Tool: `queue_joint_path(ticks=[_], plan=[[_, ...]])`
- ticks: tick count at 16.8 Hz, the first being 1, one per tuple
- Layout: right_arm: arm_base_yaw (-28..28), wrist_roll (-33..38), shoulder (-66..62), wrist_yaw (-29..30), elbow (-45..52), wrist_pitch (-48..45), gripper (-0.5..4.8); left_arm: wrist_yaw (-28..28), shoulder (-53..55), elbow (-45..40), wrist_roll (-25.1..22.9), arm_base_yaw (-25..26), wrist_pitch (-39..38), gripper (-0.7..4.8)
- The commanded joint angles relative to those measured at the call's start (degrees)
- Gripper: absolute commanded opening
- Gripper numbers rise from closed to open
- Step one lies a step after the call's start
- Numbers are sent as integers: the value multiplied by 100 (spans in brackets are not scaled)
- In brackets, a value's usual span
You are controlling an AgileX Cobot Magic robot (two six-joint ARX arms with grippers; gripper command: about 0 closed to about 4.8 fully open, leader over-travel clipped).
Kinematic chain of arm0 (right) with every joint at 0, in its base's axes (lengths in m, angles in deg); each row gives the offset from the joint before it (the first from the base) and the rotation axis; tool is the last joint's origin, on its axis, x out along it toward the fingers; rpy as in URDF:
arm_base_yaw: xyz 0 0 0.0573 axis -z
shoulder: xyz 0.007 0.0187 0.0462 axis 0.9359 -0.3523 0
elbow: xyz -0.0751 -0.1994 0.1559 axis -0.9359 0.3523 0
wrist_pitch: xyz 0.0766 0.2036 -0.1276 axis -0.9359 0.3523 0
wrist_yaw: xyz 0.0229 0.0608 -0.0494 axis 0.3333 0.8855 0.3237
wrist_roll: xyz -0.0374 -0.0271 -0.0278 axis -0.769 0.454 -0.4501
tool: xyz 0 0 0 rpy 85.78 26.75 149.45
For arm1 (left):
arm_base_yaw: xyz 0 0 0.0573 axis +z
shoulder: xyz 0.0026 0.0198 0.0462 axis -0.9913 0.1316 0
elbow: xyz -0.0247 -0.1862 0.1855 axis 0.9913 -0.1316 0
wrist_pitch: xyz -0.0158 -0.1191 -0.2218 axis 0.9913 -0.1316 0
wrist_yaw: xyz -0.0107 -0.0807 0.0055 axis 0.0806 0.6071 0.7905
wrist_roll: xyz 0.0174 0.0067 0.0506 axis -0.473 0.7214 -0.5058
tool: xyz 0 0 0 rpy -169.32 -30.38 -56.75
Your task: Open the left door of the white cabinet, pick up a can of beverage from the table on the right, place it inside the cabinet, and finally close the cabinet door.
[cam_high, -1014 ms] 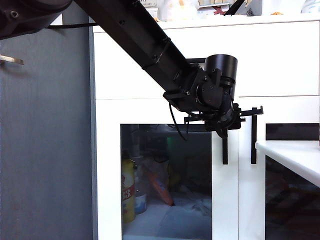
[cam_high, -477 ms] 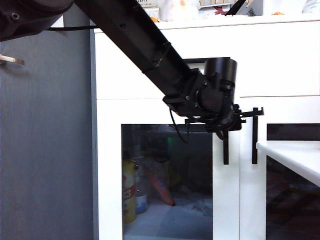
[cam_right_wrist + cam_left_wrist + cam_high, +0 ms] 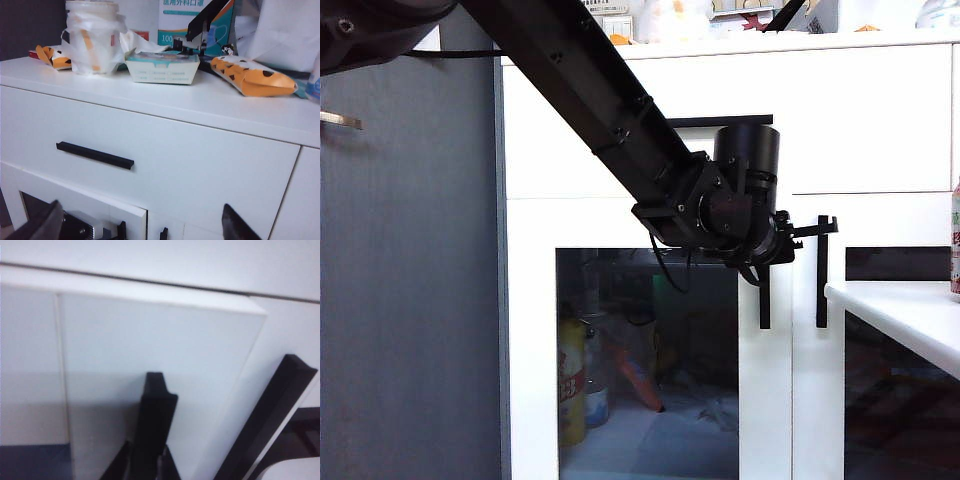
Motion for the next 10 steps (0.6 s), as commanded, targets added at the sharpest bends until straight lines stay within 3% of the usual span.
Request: queue_joint_path(ticks=[1, 10], plan=[[2, -15, 22, 4, -26, -46, 408, 186, 66, -66, 168, -70, 1539, -5], [2, -13, 24, 11, -26, -42, 408, 170, -9, -166, 168, -103, 1572, -5]])
